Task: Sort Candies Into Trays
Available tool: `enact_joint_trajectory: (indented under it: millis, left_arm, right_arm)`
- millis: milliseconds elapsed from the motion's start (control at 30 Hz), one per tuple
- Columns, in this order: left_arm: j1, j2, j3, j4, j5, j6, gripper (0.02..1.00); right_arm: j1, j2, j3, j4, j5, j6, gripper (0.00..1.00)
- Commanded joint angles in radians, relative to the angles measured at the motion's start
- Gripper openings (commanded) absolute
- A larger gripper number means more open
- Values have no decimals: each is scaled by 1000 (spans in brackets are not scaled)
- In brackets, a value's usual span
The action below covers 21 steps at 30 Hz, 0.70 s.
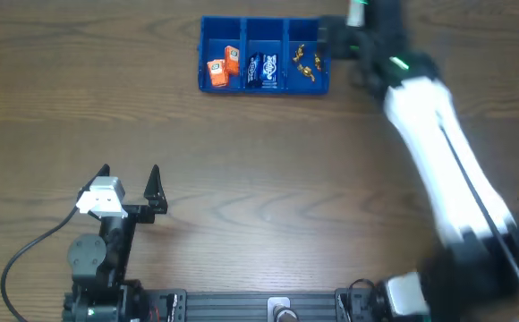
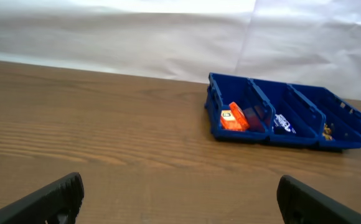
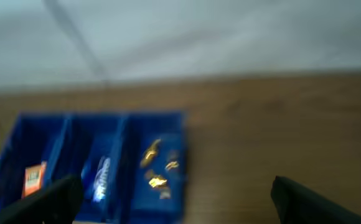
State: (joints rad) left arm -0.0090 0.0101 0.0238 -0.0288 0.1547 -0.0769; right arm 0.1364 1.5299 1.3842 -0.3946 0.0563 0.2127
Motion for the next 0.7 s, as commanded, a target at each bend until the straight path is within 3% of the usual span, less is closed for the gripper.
enact_joint_trajectory:
  millis: [33,300,400,500,700]
  left_arm:
    - [4,-6,-19,-34,19,10,998]
    - [4,-6,-19,-34,19,10,998]
    - [4,-6,-19,-34,19,10,996]
    - [4,-6,-19,-34,19,10,998]
    - [4,-6,-19,-34,19,10,998]
  right_arm:
    - [-155,-496,-415,51,28,-66,998]
    - [-176,-1163,-975,163,25,-66,998]
    - [-176,-1281,-1085,173,-50,-65,993]
    - [-178,-1357,-1186,224,-188,-65,998]
    - [-178,-1416,-1289,274,-215,-65,998]
